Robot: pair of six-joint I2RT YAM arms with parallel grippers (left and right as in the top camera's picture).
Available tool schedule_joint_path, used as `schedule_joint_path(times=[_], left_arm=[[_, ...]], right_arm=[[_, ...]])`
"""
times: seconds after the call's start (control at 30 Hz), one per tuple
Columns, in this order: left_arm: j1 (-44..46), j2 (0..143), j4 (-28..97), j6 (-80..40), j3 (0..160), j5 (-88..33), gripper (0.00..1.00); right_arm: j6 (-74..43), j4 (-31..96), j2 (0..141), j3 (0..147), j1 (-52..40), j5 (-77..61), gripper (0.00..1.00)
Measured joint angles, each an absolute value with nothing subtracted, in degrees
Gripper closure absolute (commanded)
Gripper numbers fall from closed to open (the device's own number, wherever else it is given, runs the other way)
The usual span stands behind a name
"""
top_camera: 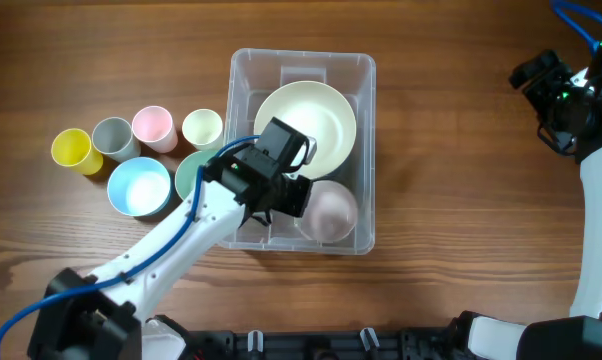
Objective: Pack container
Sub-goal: 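Grasp the pink bowl with the left gripper and place it in the container, then grasp the light blue bowl with the left gripper and stack it in the container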
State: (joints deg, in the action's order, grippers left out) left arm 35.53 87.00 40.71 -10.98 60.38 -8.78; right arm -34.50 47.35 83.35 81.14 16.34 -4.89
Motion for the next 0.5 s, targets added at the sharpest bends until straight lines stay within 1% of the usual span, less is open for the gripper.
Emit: schedule_joint_path(times=[0.1, 0.23, 0.27, 0.33, 0.37, 0.4, 0.43, 0.47, 0.5], left_arm=[[35.5, 87.0, 42.7, -11.0, 60.8, -8.8, 0.44], [33.7, 84.5, 48.8, -13.0, 64.6, -5.7, 0.37], [31.1, 81.6, 51.3, -15.3, 66.7, -2.5, 0.37], [26.3, 77.5, 54.5, -19.8, 68.3, 1.7, 0.31], [22.0, 75.2, 58.2, -23.9, 68.8, 5.2, 0.29], [16.0, 73.2, 61.5, -28.6, 68.8, 9.3, 0.27], [10.4, 72.3, 62.7, -31.4, 68.9, 11.3, 0.24], [6.0, 72.1, 63.1, -33.4, 68.8, 12.7, 0.18], [1.3, 72.2, 63.2, -34.8, 68.8, 12.9, 0.16]], right_arm=[[-34.5, 47.3, 83.4, 81.1, 16.3, -4.9, 0.00], [-34.5, 47.4, 83.4, 81.1, 16.3, -4.9, 0.01], [-34.5, 47.4, 83.4, 81.1, 16.3, -4.9, 0.01], [-34.5, 47.4, 83.4, 81.1, 16.3, -4.9, 0.00], [-34.5, 47.4, 83.4, 81.1, 16.3, -4.9, 0.01], [-34.5, 47.4, 83.4, 81.1, 16.3, -4.9, 0.00], [-34.5, 47.3, 83.4, 81.1, 16.3, -4.9, 0.00], [-34.5, 47.4, 83.4, 81.1, 16.3, -4.9, 0.00], [-34.5, 47.4, 83.4, 81.1, 16.3, -4.9, 0.00]])
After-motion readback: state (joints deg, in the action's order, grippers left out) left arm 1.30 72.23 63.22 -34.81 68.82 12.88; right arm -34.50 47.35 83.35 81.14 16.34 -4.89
